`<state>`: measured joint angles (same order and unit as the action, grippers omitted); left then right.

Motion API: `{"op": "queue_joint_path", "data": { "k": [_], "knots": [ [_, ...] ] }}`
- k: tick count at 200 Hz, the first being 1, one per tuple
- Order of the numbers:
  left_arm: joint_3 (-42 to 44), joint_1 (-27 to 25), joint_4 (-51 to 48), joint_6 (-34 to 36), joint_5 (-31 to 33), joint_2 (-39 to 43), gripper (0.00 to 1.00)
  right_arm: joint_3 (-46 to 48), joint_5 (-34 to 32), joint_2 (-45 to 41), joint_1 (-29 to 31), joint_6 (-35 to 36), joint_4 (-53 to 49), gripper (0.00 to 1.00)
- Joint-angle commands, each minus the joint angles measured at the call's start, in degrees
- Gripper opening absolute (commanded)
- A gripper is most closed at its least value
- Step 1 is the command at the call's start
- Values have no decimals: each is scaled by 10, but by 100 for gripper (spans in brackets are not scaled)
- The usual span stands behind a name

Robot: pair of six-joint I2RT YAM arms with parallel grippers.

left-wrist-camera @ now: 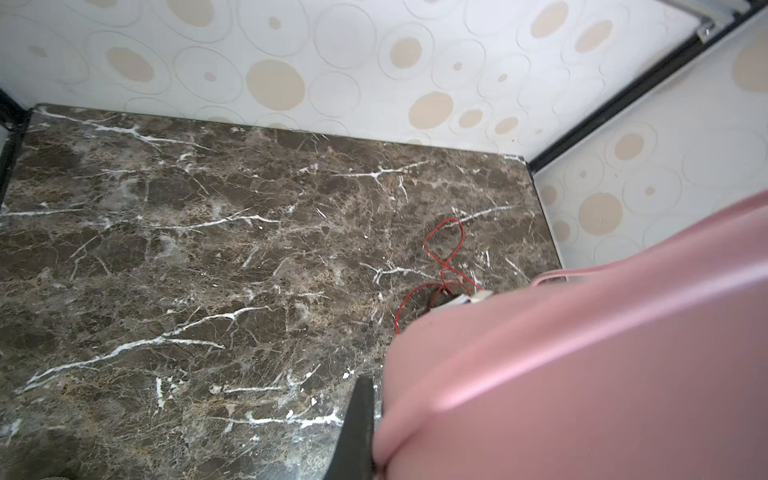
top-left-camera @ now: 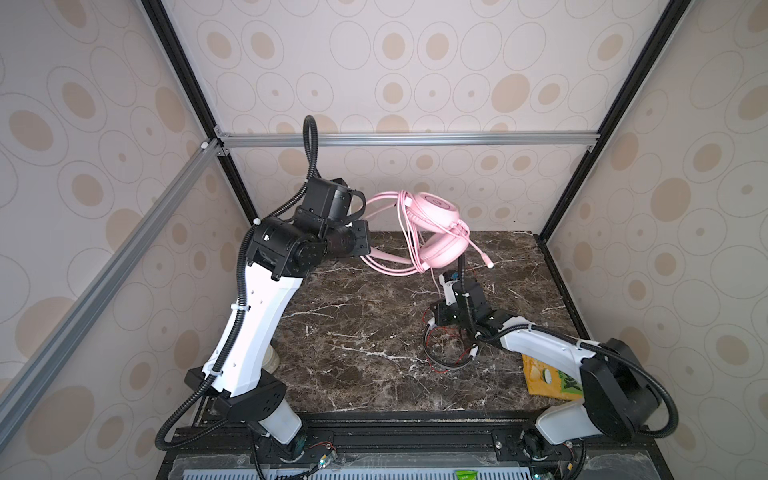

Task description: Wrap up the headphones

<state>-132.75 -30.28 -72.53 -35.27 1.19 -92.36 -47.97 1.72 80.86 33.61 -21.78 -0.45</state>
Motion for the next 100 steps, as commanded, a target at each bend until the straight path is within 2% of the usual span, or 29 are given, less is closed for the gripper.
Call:
{"op": "queue_joint_path", "data": {
  "k": [1, 22, 50, 100],
  "knots": [
    [-23, 23, 85, -62, -28, 12, 0, -23, -12, -40, 14, 2, -136, 0],
    [-16, 28, 97, -91, 4, 8, 0, -32, -21, -68, 35, 14, -199, 0],
    [-19, 36, 96, -111, 28, 4, 0, -48, -76, -97, 89, 30, -279, 0],
    [-19, 50, 36, -125, 100, 0, 0, -67, -146, -150, 171, 32, -366, 0]
  ]
}}
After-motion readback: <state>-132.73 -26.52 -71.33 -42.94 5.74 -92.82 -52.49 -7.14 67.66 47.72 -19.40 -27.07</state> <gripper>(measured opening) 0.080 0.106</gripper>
